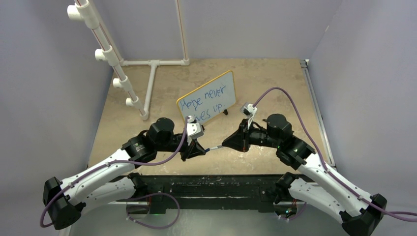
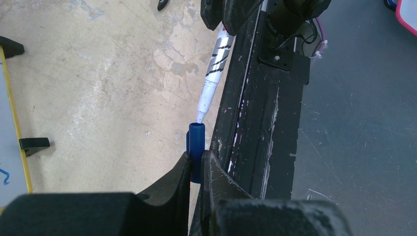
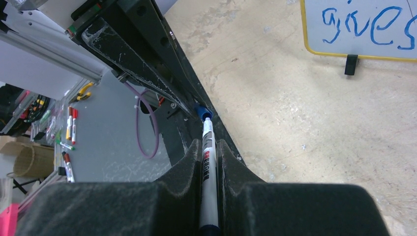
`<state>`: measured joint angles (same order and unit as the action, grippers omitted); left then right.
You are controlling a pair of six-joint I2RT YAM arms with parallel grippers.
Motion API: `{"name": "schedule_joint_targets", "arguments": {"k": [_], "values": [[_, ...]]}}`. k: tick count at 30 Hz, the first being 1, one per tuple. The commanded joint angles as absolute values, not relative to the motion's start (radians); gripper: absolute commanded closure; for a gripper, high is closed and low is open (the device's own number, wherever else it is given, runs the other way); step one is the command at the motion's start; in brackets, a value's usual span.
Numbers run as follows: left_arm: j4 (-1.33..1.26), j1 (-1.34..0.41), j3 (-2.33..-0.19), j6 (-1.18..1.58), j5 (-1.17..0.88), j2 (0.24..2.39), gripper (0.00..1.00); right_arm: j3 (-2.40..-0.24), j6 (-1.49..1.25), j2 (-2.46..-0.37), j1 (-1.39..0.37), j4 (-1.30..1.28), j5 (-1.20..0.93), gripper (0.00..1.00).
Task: Write a sentence on the whiteboard
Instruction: Close the pen cap.
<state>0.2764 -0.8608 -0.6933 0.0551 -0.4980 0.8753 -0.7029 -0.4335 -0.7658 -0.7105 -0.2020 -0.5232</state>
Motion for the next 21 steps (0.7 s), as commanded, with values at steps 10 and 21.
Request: {"name": "schedule_joint_targets", "arguments": {"k": [10, 21], "values": [[0.236, -0.867, -0.692, 0.033, -0.529, 0.853, 1.0, -0.722, -0.436, -0.771, -0.707, -0.141, -0.548, 1.0], [0.235, -0.867, -0.69, 0.034, -0.529, 0.836, 1.0, -0.713, -0.422, -0.809, -0.707, -0.109, -0.635, 1.0]]}}
